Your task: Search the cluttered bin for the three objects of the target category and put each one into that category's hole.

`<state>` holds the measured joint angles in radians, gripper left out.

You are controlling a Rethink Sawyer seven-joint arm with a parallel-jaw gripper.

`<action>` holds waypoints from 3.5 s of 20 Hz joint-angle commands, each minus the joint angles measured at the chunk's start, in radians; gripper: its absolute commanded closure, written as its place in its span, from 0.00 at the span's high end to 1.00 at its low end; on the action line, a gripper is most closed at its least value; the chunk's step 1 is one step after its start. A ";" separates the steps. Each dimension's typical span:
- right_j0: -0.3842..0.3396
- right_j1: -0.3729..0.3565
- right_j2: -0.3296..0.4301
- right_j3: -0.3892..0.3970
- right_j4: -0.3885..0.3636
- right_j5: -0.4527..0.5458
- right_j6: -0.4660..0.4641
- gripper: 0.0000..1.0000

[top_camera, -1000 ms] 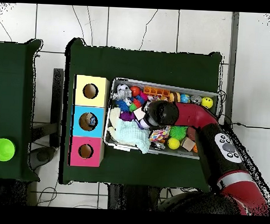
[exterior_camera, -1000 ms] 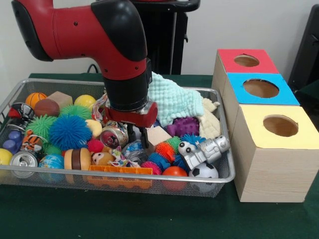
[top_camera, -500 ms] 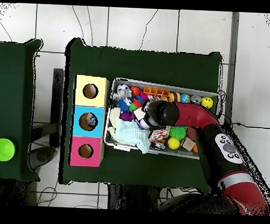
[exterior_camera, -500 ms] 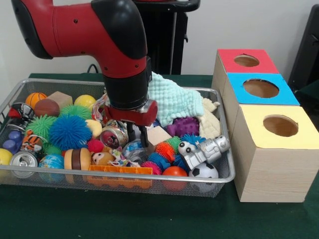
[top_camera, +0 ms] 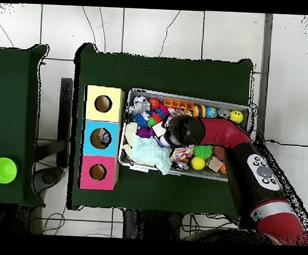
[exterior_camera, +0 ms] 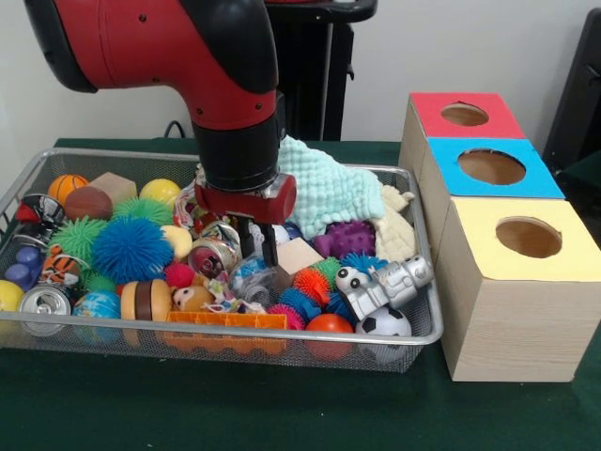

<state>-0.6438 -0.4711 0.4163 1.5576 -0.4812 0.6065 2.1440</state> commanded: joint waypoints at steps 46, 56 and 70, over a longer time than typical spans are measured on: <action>0.060 -0.216 0.037 0.151 0.134 0.116 -0.032 0.00; 0.128 -0.267 -0.004 0.169 0.180 0.146 0.025 0.00; 0.164 -0.329 -0.051 0.318 0.226 0.020 0.099 0.00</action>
<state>-0.4687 -0.7843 0.4062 1.7374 -0.2861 0.6361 2.1440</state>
